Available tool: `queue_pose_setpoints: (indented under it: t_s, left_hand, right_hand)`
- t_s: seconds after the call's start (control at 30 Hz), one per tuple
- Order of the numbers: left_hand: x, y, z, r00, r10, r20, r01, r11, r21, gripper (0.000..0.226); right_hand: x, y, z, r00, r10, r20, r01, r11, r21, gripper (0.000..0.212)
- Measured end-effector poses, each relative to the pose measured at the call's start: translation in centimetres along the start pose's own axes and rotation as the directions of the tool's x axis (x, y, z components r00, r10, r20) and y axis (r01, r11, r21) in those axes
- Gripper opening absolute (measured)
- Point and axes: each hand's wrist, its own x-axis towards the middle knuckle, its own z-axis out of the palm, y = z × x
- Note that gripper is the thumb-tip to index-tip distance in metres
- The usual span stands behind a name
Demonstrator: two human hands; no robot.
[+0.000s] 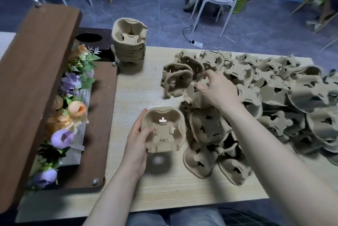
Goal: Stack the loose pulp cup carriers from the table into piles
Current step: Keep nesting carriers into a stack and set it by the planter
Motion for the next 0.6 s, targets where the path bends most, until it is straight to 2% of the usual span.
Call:
queue_pose_setpoints:
  t_s: [0.07, 0.2, 0.33, 0.43, 0.53, 0.6]
  left_hand:
    - [0.1, 0.3, 0.3, 1.000, 0.006, -0.011, -0.006, 1.000, -0.001, 0.049]
    - [0.6, 1.0, 0.7, 0.999, 0.025, -0.020, -0.025, 1.000, 0.016, 0.046]
    - [1.0, 1.7, 1.3, 1.000, 0.027, -0.002, -0.027, 0.997, 0.069, 0.039]
    - [1.2, 2.1, 1.7, 1.000, 0.014, 0.013, -0.015, 0.995, 0.096, 0.034]
    - [1.4, 2.5, 1.9, 1.000, 0.001, 0.002, -0.002, 0.994, 0.112, 0.032]
    - [1.6, 2.6, 2.1, 0.999, -0.002, -0.042, 0.007, 0.993, 0.114, 0.029]
  right_hand:
    - [0.9, -0.3, 0.4, 0.997, 0.003, 0.075, 0.003, 0.996, -0.091, 0.037]
    - [1.2, 0.3, 0.9, 0.998, 0.040, 0.049, -0.032, 0.987, -0.156, 0.040]
    - [1.5, 1.2, 1.2, 0.988, 0.089, 0.129, -0.080, 0.994, -0.074, 0.062]
    - [1.4, 1.4, 1.0, 0.983, 0.108, 0.151, -0.102, 0.994, -0.041, 0.068]
    - [0.4, 1.3, 0.3, 0.998, 0.054, 0.016, -0.055, 0.995, 0.078, 0.053]
    - [-1.0, 1.2, -0.1, 0.990, -0.048, -0.130, 0.076, 0.972, 0.223, 0.045]
